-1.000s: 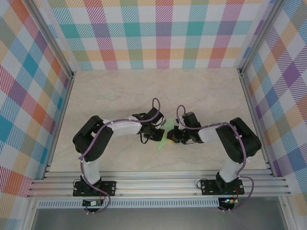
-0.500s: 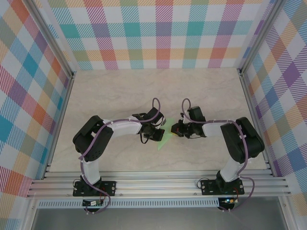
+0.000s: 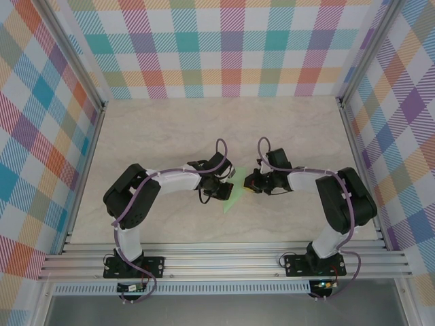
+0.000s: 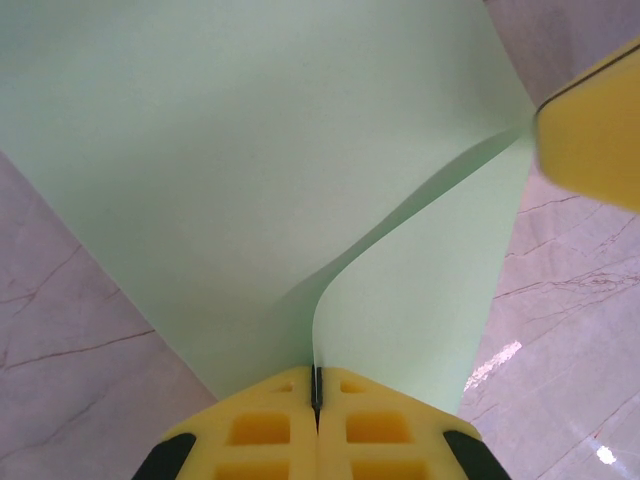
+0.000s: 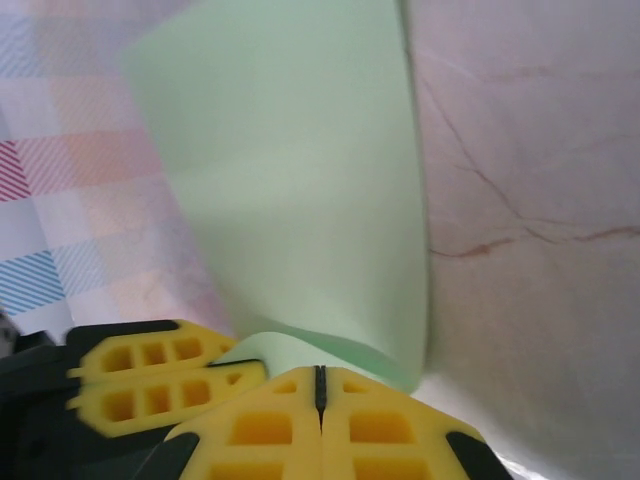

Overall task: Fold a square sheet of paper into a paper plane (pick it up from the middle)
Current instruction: Third fold the triangle at the center of the table.

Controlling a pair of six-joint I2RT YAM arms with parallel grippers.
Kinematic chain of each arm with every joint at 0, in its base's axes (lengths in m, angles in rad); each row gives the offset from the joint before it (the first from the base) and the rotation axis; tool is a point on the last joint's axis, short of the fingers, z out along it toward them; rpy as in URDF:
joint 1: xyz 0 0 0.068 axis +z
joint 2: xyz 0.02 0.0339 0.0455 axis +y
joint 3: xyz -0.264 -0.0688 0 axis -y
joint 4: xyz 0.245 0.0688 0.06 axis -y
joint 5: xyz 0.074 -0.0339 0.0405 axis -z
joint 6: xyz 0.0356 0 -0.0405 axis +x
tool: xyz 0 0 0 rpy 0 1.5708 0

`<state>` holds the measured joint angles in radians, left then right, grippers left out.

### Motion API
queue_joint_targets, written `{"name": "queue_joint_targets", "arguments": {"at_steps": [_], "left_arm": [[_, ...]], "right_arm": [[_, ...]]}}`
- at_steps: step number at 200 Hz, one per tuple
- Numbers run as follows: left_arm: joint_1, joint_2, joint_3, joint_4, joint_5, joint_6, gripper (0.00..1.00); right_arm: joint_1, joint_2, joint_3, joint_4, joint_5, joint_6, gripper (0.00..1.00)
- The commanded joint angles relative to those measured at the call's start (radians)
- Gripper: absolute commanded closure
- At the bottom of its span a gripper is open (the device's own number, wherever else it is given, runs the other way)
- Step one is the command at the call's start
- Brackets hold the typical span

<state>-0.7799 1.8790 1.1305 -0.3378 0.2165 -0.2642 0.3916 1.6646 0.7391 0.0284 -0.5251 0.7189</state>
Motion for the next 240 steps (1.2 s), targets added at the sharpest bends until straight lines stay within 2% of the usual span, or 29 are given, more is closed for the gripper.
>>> {"name": "queue_joint_targets", "arguments": {"at_steps": [1,68,104,126,160,206,240], "left_arm": [[0.0,0.046,-0.02,-0.055,-0.003,0.013,1.0],[0.0,0.042,-0.025,-0.053,-0.002,0.015,1.0],[0.0,0.031,-0.029,-0.064,-0.012,0.023,1.0],[0.0,0.032,-0.026,-0.067,-0.007,0.025,1.0],[-0.001,0.034,-0.017,-0.067,-0.011,0.025,1.0],[0.0,0.036,-0.01,-0.072,-0.01,0.025,1.0],[0.0,0.024,-0.021,-0.069,-0.014,0.02,0.96]], "right_arm": [[-0.012,-0.007,0.031,-0.031,-0.022,-0.036,1.0],[-0.025,0.102,0.002,0.01,0.006,-0.035,1.0],[-0.025,-0.006,0.021,-0.055,-0.009,-0.039,1.0],[-0.025,-0.035,0.044,-0.069,-0.088,-0.067,0.99],[-0.012,0.007,0.027,-0.001,-0.161,-0.019,1.0],[0.02,0.101,0.059,0.004,-0.205,-0.044,1.0],[0.023,0.145,0.078,-0.05,-0.145,-0.089,1.0]]}}
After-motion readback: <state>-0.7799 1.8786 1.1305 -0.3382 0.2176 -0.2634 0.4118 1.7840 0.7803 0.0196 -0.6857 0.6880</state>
